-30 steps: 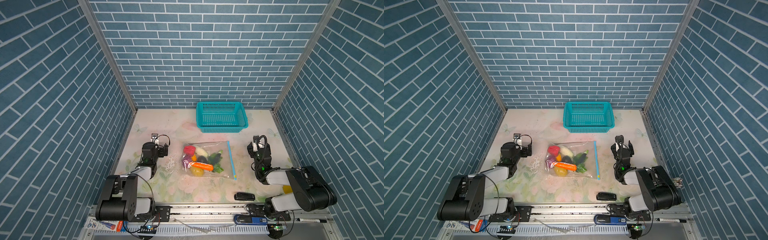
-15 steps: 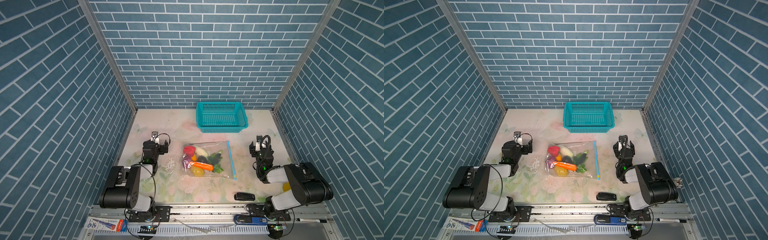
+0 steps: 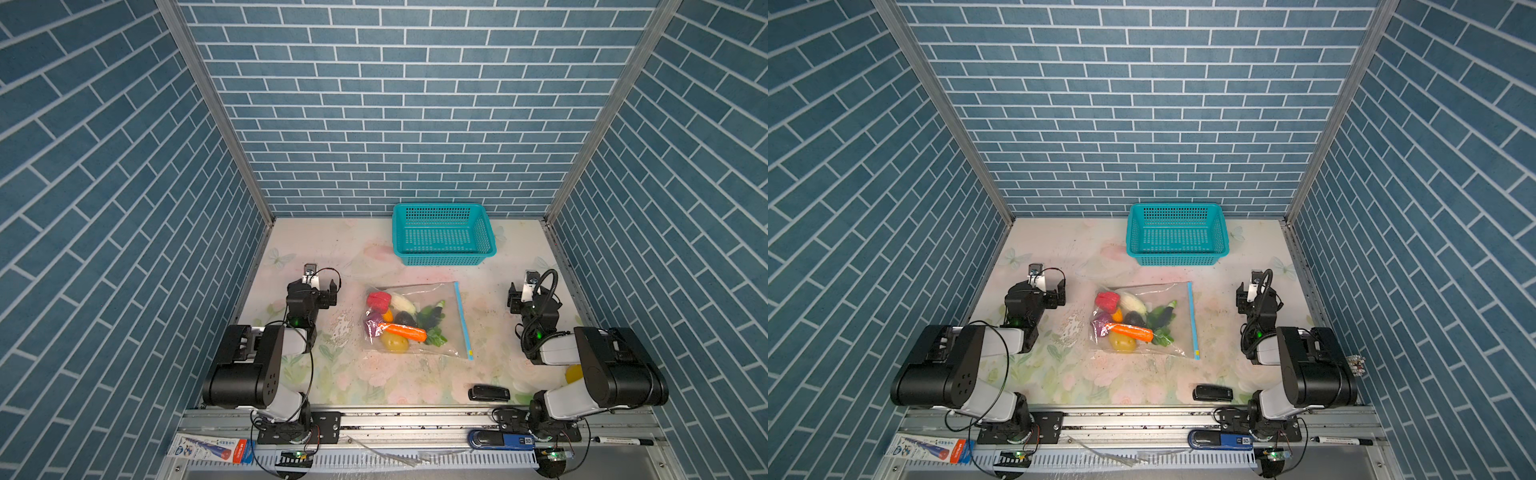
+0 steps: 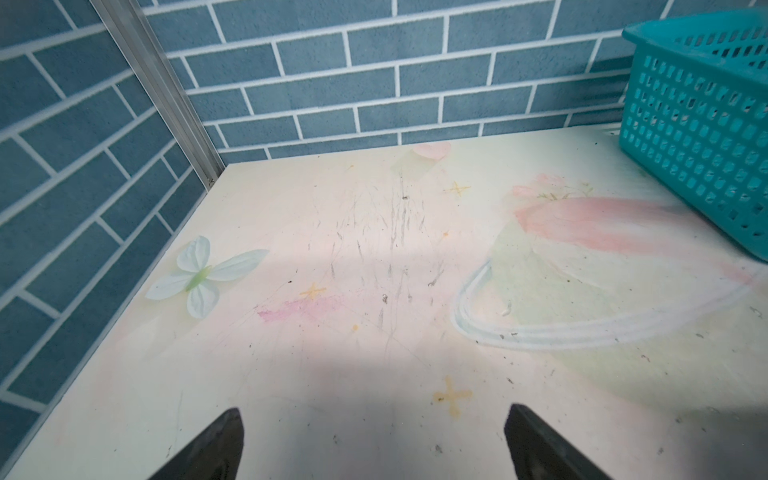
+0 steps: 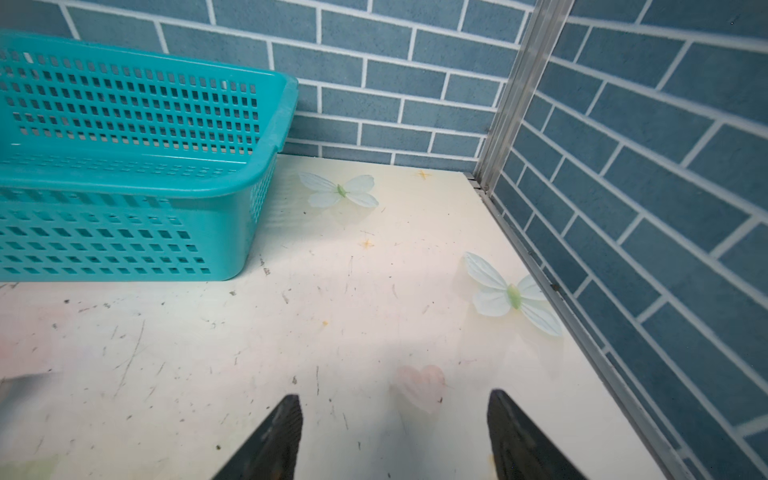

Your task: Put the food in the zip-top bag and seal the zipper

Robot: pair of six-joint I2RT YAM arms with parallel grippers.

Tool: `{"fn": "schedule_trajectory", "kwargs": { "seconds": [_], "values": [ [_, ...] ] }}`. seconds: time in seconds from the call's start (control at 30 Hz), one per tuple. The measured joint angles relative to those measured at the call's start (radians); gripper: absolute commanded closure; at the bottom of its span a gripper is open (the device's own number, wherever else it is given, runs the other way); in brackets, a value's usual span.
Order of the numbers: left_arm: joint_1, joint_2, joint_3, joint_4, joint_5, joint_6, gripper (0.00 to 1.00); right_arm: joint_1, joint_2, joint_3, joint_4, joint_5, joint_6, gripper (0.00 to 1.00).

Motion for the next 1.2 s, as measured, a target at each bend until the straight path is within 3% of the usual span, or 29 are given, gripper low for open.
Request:
{"fn": "schedule_trajectory", "kwargs": {
  "seconds": [0.87,1.07,1.13,1.2],
  "values": [
    [0.0,0.001,0.01,-0.009,-0.032,-0.004,0.01,-0.078,0.031,0.081,-0.152,-0.19,0.052,0.31],
    [0.0,0.001,0.01,-0.012,-0.032,-0.004,0.01,-0.09,0.031,0.111,-0.204,-0.23,0.057,0.2],
    [0.0,0.001,0.011,-0.014,-0.032,-0.004,0.01,-0.095,0.031,0.113,-0.214,-0.239,0.06,0.01],
    [0.0,0.001,0.011,-0.015,-0.032,-0.004,0.01,-0.099,0.031,0.113,-0.219,-0.246,0.063,0.01]
  ]
}}
